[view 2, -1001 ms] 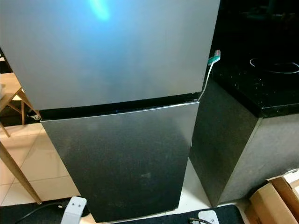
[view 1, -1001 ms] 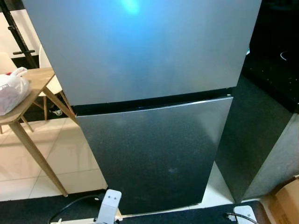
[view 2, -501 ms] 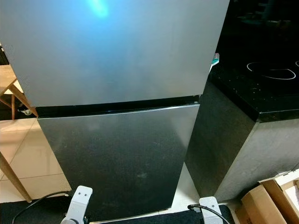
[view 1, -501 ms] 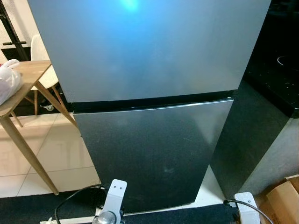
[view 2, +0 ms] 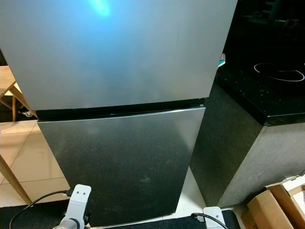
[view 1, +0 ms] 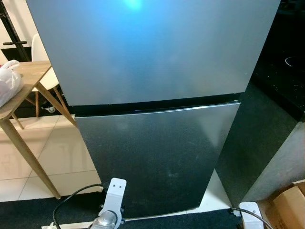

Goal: Restocking fridge

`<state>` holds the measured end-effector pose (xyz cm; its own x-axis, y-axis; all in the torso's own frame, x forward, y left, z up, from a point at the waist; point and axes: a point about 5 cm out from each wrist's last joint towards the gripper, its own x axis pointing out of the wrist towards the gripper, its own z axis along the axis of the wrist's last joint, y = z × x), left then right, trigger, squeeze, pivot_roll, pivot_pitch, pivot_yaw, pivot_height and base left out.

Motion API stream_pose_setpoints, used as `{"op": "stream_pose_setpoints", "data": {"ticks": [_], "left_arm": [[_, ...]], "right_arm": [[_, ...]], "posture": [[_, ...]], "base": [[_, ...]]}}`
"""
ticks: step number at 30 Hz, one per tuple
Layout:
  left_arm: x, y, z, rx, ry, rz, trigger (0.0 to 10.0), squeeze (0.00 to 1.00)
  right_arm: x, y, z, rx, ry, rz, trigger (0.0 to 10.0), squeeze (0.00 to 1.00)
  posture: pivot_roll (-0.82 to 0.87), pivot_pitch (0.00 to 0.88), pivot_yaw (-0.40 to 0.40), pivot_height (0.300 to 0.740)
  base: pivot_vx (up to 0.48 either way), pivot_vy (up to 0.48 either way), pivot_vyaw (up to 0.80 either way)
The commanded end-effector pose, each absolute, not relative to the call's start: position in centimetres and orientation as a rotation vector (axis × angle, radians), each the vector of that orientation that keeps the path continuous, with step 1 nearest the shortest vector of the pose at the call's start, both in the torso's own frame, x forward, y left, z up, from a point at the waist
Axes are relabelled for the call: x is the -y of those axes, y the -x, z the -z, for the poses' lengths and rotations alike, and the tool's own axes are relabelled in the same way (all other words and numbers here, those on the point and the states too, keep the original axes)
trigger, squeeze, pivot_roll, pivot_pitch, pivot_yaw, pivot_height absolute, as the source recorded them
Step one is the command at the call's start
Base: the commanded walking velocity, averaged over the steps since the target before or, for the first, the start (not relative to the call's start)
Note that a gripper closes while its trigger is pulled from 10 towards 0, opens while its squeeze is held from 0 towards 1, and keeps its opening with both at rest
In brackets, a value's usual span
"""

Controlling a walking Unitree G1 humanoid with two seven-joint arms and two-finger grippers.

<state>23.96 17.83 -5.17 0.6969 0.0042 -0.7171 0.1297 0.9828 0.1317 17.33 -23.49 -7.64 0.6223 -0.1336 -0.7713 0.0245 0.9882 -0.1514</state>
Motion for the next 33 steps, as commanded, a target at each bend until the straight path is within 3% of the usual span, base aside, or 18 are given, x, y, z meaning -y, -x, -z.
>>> {"op": "stream_pose_setpoints", "data": {"ticks": [1, 11, 17, 33], "left_arm": [[-18.6, -23.7, 5.2, -0.801, -0.206, 0.073, 10.0, 0.00], [-18.9, -23.8, 5.1, -0.804, -0.223, 0.089, 10.0, 0.00], [-18.3, -23.8, 5.2, -0.803, -0.226, 0.114, 10.0, 0.00], [-17.4, -24.1, 4.9, -0.736, -0.186, 0.100, 10.0, 0.00]], "right_arm": [[23.4, -17.0, 7.9, -0.904, 0.116, 0.106, 10.0, 0.00], [23.4, -16.9, 7.9, -0.899, 0.117, 0.112, 10.0, 0.00], [23.7, -16.9, 7.8, -0.899, 0.136, 0.103, 10.0, 0.00], [24.0, -17.6, 7.3, -0.871, 0.165, 0.070, 10.0, 0.00]], "posture": [[-0.06, 0.031, 0.039, 0.726], [-0.07, 0.037, 0.055, 0.726], [-0.08, 0.034, 0.052, 0.726], [-0.09, 0.020, 0.033, 0.726]], "base": [[0.000, 0.000, 0.00], [0.000, 0.000, 0.00], [0.000, -0.480, 0.00], [0.000, 0.000, 0.00]]}}
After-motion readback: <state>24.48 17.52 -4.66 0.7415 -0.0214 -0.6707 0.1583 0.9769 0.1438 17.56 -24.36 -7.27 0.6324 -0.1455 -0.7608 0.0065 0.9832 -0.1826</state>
